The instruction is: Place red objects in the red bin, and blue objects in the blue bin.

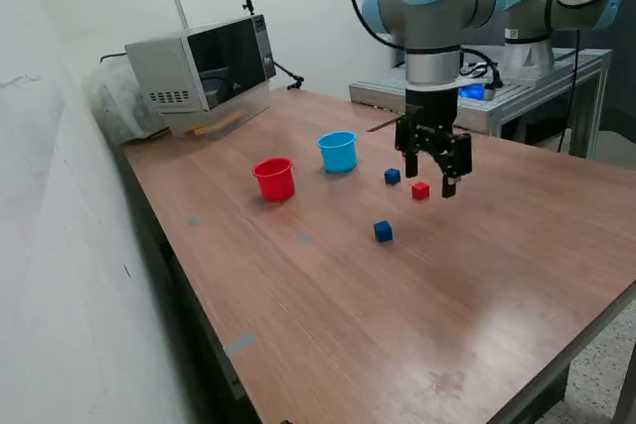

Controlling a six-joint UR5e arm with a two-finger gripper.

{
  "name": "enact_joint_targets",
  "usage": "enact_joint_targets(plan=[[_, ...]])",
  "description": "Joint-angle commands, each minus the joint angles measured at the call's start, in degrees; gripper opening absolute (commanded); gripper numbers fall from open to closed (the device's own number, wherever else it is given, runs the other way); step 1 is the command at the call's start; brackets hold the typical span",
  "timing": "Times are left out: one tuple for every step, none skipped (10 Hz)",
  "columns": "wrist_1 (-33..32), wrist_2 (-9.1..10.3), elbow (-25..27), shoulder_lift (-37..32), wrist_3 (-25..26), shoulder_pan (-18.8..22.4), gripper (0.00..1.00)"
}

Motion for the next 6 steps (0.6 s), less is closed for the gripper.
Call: enact_joint_targets(plan=[[0.1, -2.1, -3.2, 3.4, 5.3, -1.8, 1.0], [0.1, -2.1, -4.2, 4.7, 6.0, -1.7, 1.0], [0.1, -2.1, -4.6, 5.4, 6.6, -1.7, 1.0], [0.1, -2.1, -4.8, 5.5, 6.9, -1.6, 1.0], [0.0, -2.1, -4.9, 5.5, 7.0, -1.6, 1.0], [0.1, -2.18, -6.2, 6.0, 7.2, -1.5, 1.0]])
